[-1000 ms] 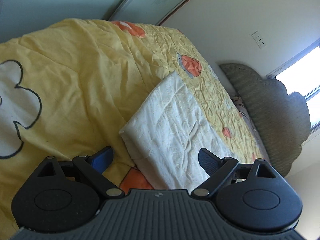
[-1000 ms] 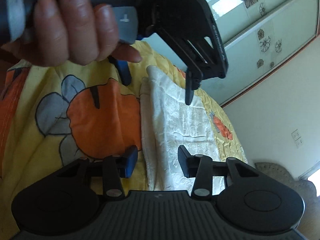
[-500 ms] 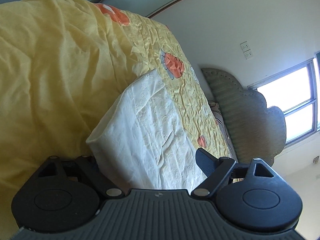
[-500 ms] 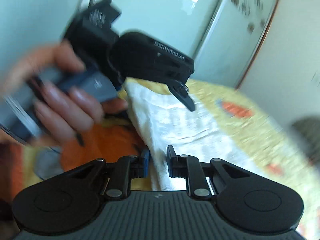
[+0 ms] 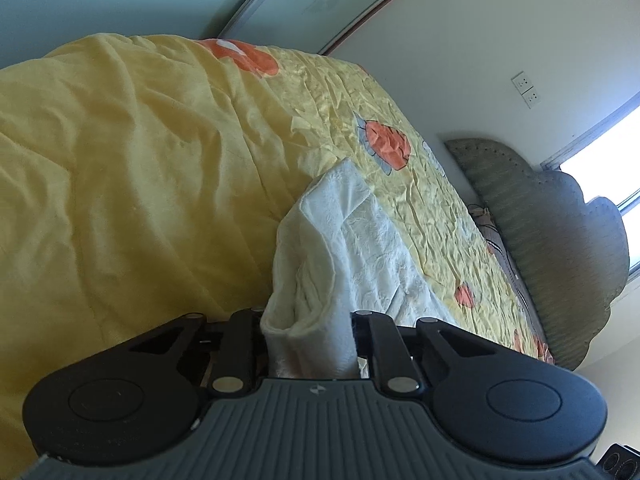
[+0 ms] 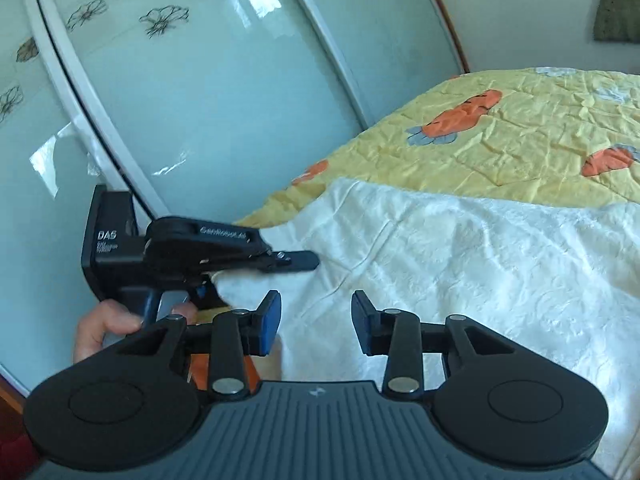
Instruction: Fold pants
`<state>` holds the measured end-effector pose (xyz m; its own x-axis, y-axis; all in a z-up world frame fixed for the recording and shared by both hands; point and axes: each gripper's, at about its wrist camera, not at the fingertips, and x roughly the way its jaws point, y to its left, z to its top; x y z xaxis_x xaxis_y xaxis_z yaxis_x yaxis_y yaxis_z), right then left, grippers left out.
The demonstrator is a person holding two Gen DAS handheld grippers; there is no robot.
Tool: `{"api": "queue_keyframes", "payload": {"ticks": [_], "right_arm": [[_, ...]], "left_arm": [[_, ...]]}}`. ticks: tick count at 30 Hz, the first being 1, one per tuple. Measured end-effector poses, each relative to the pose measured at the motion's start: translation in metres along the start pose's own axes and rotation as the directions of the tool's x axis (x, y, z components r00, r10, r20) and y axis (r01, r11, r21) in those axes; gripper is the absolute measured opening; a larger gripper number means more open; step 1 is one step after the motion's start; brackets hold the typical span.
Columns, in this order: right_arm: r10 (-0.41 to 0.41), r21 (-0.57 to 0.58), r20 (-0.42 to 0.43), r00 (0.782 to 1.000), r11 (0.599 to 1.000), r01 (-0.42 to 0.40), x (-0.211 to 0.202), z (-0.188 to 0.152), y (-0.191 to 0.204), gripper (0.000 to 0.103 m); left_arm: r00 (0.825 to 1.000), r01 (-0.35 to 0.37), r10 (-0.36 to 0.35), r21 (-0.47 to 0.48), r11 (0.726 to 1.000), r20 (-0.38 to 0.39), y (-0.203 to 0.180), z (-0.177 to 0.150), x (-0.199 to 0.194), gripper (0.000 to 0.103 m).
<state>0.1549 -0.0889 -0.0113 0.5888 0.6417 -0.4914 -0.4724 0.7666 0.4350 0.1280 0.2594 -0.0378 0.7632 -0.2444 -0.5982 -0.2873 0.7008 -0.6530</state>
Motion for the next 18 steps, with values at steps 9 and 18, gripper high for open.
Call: {"api": "queue_keyframes", "payload": {"ticks": [9, 18], "right_arm": [[-0.161, -0.193, -0.068, 0.985, 0.970, 0.146, 0.019, -0.007, 0.007, 0.045], [-0.112, -0.427, 0.004, 0.994, 0.899, 0.103, -0.002, -0.020, 0.050, 0.052]], "left_arm": [[0.992, -0.024, 0.006, 0.138, 0.990, 0.126, -0.036, -0.010, -0.025, 0.014], [0.974, -0.089, 0.015, 0.326, 0.941, 0.225, -0.090, -0.029, -0.043, 0.013]]}}
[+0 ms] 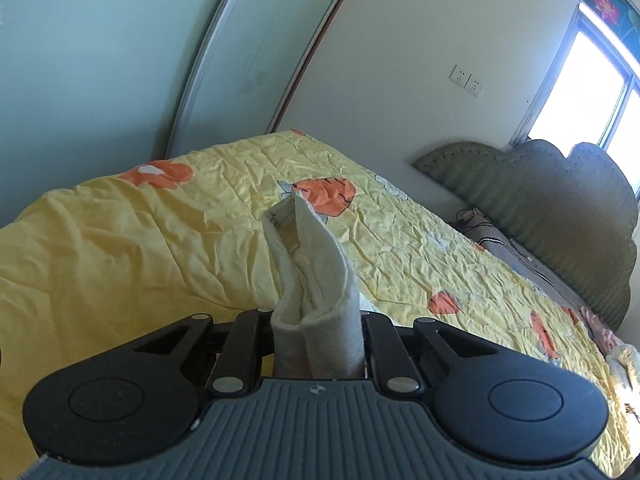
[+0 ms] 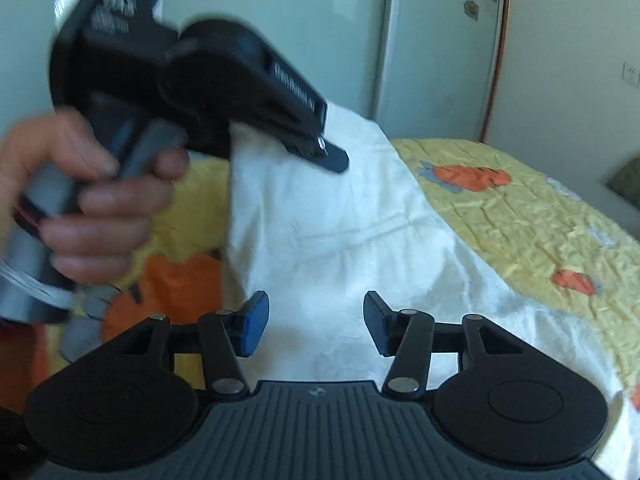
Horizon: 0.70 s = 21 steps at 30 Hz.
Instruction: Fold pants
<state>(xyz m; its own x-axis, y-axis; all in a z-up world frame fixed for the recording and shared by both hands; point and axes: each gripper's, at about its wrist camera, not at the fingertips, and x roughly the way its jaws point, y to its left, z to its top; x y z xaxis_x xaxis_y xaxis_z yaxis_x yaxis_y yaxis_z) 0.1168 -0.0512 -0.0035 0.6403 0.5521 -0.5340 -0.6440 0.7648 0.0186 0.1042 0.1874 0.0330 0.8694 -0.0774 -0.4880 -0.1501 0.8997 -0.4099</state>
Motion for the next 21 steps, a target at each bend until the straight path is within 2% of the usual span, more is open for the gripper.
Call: {"api": "queue_keyframes", "payload": {"ticks": [1, 3, 5, 6, 9, 11, 13, 17, 21], "right_arm": [[0.011, 0.082, 0.026, 1.000, 0.997, -0.013, -0.004, 0.003, -0.014, 0.052], [-0.071, 0.174, 0.037, 0.997, 0.983, 0.064, -0.006, 0.005, -0.037, 0.052], [-0.170, 0.242, 0.034, 0.985, 0.958, 0.157, -0.004, 0.005, -0.060, 0.052], [-0.176, 0.294, 0.035, 0.984, 0.943, 0.158, -0.005, 0.004, -0.072, 0.053], [-0.097, 0.475, 0.126, 0.987, 0.880, 0.026, -0.017, -0.002, -0.105, 0.054], [-0.066, 0.529, 0.219, 0.974, 0.847, -0.061, -0.036, -0.005, -0.117, 0.054], [-0.077, 0.536, 0.277, 0.958, 0.840, -0.088, -0.057, -0.008, -0.124, 0.054], [-0.177, 0.532, 0.328, 0.928, 0.847, -0.027, -0.117, -0.024, -0.136, 0.054], [-0.295, 0.572, 0.296, 0.909, 0.817, 0.079, -0.174, -0.057, -0.154, 0.054]], "left_arm": [[1.000, 0.005, -0.005, 0.001, 1.000, 0.004, -0.003, -0.001, -0.003, 0.013], [1.000, 0.014, -0.014, 0.029, 0.999, 0.023, -0.013, -0.001, -0.011, 0.013], [0.998, 0.028, -0.032, 0.080, 0.996, 0.051, -0.029, -0.001, -0.023, 0.013], [0.996, 0.042, -0.051, 0.118, 0.992, 0.067, -0.042, -0.002, -0.031, 0.013], [0.988, 0.118, -0.135, 0.191, 0.974, 0.080, -0.081, -0.008, -0.047, 0.013], [0.978, 0.173, -0.194, 0.235, 0.957, 0.070, -0.108, -0.015, -0.055, 0.013], [0.966, 0.225, -0.253, 0.294, 0.929, 0.060, -0.141, -0.027, -0.062, 0.013], [0.928, 0.325, -0.369, 0.387, 0.863, 0.044, -0.196, -0.051, -0.076, 0.013], [0.882, 0.446, -0.468, 0.425, 0.788, -0.058, -0.243, -0.084, -0.070, 0.013]]}}
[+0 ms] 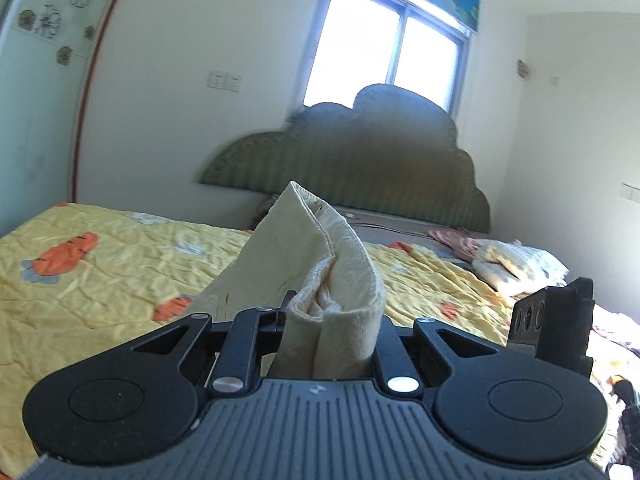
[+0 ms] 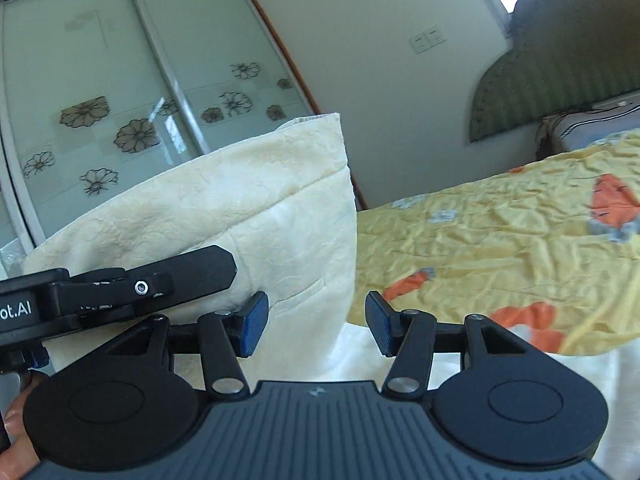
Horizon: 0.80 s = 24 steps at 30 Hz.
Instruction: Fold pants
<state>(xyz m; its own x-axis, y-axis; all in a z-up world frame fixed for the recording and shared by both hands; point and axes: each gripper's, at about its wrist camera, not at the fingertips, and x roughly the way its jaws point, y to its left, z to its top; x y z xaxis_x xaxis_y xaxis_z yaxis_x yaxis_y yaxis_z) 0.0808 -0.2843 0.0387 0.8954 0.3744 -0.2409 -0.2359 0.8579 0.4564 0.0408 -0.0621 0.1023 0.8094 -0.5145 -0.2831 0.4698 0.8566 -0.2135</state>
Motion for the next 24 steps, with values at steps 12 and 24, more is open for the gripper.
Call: {"api": "queue_keyframes", "payload": {"ticks": [12, 24], "right_arm": [[-0.349, -0.007, -0.095, 0.932, 0.937, 0.350, -0.080, -0.034, -0.093, 0.054], [-0.635, -0.028, -0.043, 0.772, 0.773, 0.634, -0.151, -0.052, -0.111, 0.057]], "left_arm": [[0.973, 0.139, -0.125, 0.061, 0.988, -0.196, -0.078, -0.079, 0.097, 0.013], [0.926, 0.223, -0.178, 0.105, 0.969, -0.332, -0.093, -0.107, 0.118, 0.046]]}}
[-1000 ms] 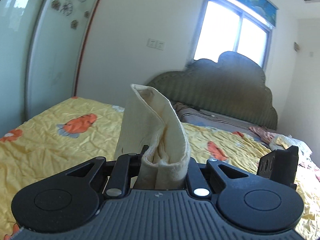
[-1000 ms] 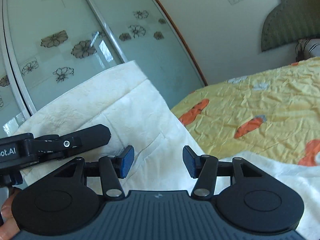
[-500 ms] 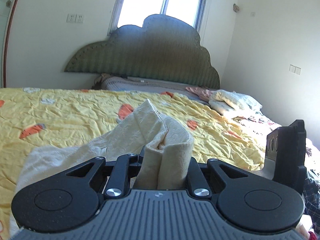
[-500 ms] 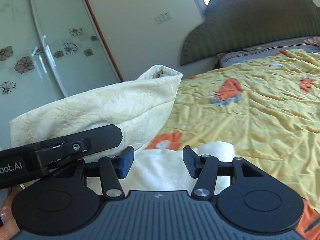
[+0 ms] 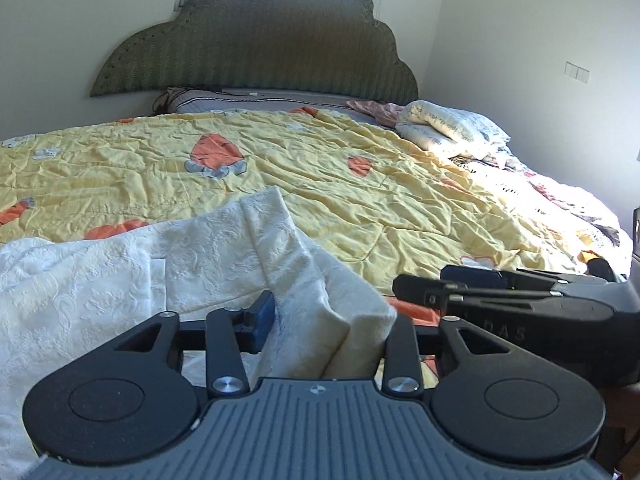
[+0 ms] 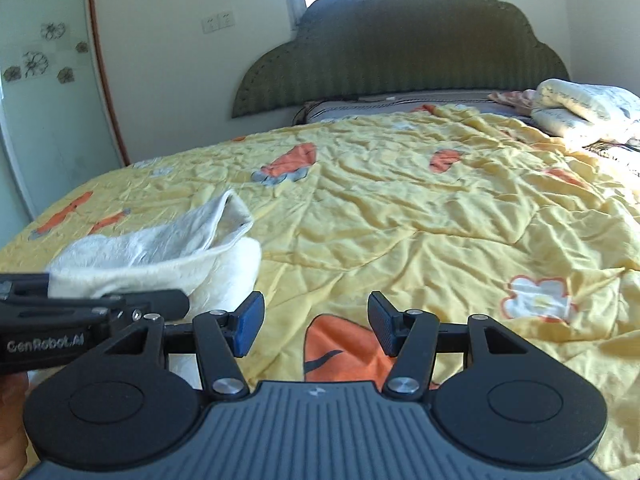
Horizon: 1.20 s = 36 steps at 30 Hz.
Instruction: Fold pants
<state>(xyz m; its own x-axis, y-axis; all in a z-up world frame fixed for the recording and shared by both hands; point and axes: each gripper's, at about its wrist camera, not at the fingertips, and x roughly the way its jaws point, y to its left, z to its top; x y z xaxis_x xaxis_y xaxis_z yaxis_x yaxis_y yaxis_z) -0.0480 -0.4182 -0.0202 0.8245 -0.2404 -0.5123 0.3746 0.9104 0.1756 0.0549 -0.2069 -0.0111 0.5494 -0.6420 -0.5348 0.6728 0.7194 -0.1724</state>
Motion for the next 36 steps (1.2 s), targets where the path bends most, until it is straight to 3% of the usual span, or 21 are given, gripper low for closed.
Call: {"api": "queue_keyframes", "payload": {"ticks": [2, 4, 8, 11, 12, 14, 17, 20, 21, 23, 26, 31, 34, 36], "right_arm": [[0.004, 0.004, 0.047, 0.999, 1.000, -0.004, -0.011, 0.007, 0.002, 0.057], [0.041, -0.030, 0.098, 0.994, 0.999, -0.038, -0.024, 0.012, 0.014, 0.057], [0.252, -0.098, 0.112, 0.961, 0.965, -0.242, -0.033, 0.021, 0.054, 0.056], [0.341, -0.148, 0.106, 0.934, 0.934, -0.325, -0.032, 0.021, 0.087, 0.056], [0.338, -0.172, 0.108, 0.935, 0.933, -0.317, -0.030, 0.020, 0.097, 0.056], [0.313, -0.202, 0.092, 0.945, 0.935, -0.290, -0.024, 0.019, 0.109, 0.056], [0.281, -0.201, -0.005, 0.960, 0.940, -0.276, -0.006, 0.009, 0.108, 0.056], [0.149, -0.212, -0.112, 0.983, 0.962, -0.170, 0.019, -0.011, 0.093, 0.056], [0.093, -0.225, -0.119, 0.989, 0.967, -0.118, 0.022, -0.017, 0.088, 0.056], [0.082, -0.166, -0.099, 0.992, 0.981, -0.097, 0.016, -0.018, 0.077, 0.058], [0.124, -0.166, -0.014, 0.992, 0.978, -0.125, -0.007, -0.012, 0.088, 0.058], [0.199, -0.241, -0.052, 0.979, 0.949, -0.205, -0.009, -0.016, 0.114, 0.057], [0.135, -0.281, -0.107, 0.985, 0.946, -0.161, 0.004, -0.027, 0.117, 0.057], [0.089, -0.290, -0.097, 0.991, 0.950, -0.114, 0.007, -0.033, 0.112, 0.058]], "left_arm": [[1.000, 0.022, -0.022, -0.030, 0.999, 0.009, 0.005, 0.000, -0.017, 0.050], [1.000, -0.007, 0.009, -0.067, 0.998, 0.021, 0.017, -0.002, -0.036, 0.059], [0.996, -0.032, 0.047, -0.184, 0.982, 0.079, 0.055, -0.002, -0.075, 0.065], [0.992, 0.055, -0.027, -0.235, 0.970, 0.123, 0.076, 0.001, -0.097, 0.065], [0.989, 0.058, -0.021, -0.250, 0.966, 0.147, 0.082, 0.001, -0.104, 0.065], [0.984, -0.005, 0.050, -0.257, 0.966, 0.169, 0.090, 0.000, -0.112, 0.067], [0.980, -0.146, 0.175, -0.255, 0.956, 0.095, 0.103, -0.005, -0.107, 0.067], [0.966, -0.250, 0.258, -0.220, 0.943, 0.010, 0.115, -0.017, -0.099, 0.067], [0.960, -0.279, 0.279, -0.190, 0.941, -0.030, 0.116, -0.022, -0.093, 0.067], [0.945, -0.326, 0.321, -0.145, 0.934, -0.059, 0.112, -0.028, -0.087, 0.066], [0.929, -0.371, 0.370, -0.072, 0.926, -0.028, 0.098, -0.031, -0.085, 0.068], [0.919, -0.394, 0.394, -0.037, 0.918, -0.026, 0.084, -0.035, -0.080, 0.070], [0.912, -0.410, 0.409, -0.028, 0.912, -0.045, 0.081, -0.037, -0.077, 0.070], [0.909, -0.416, 0.415, -0.024, 0.909, -0.048, 0.081, -0.039, -0.078, 0.070]]}}
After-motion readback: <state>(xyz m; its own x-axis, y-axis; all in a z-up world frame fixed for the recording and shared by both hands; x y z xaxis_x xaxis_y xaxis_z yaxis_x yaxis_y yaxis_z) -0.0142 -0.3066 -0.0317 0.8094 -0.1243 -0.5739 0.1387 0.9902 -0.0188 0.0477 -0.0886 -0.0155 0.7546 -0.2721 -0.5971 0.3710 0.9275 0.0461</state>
